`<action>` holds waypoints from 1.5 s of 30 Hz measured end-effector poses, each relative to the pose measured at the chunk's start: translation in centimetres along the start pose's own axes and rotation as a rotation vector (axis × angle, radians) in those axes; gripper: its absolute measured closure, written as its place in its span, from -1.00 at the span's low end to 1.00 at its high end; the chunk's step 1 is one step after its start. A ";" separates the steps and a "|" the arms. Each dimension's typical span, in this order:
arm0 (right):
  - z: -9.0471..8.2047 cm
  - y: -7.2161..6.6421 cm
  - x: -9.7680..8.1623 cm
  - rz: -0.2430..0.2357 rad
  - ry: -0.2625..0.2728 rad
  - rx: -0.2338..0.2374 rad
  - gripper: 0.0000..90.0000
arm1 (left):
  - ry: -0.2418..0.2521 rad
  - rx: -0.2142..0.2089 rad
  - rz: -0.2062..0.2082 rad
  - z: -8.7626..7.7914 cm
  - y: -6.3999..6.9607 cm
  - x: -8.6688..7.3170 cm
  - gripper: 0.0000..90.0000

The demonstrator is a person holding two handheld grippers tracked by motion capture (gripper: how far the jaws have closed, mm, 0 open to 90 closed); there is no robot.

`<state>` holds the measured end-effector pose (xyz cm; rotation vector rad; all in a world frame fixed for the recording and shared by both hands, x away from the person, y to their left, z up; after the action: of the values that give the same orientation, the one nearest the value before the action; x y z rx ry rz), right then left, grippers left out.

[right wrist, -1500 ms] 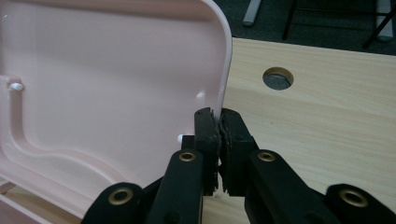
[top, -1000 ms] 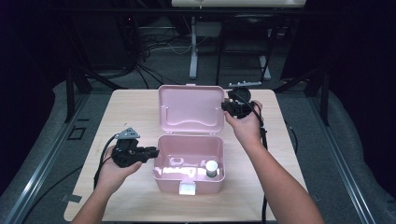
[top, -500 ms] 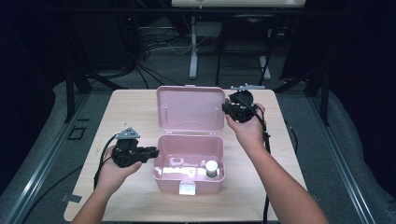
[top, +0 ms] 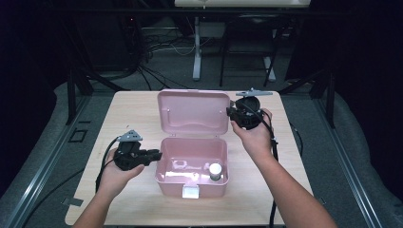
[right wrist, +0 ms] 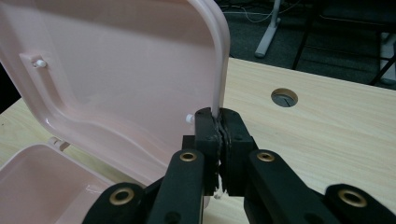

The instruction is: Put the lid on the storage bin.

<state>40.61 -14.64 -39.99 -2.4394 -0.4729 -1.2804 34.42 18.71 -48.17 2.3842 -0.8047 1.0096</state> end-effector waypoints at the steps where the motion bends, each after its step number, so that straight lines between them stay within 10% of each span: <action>1: -0.1 0.0 0.0 -0.001 0.002 0.001 0.94 | 0.000 0.000 0.000 0.0 0.0 0.0 0.69; 45: -2.8 -1.5 -2.1 -0.075 0.044 0.021 0.94 | 0.000 -0.009 -0.015 0.0 -0.1 0.0 0.70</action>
<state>36.78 -14.83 -40.03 -2.3919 -0.5683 -1.3496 34.50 18.75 -48.18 2.3797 -0.7883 0.9980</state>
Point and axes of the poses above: each handheld gripper's, and its own axes: z roughly forward along the jaws, x roughly out of its top, y roughly to its right, the point moved 2 cm from there along z, roughly forward along the jaws, and after that the axes turned 5 degrees about x, right-handed, at the moved point
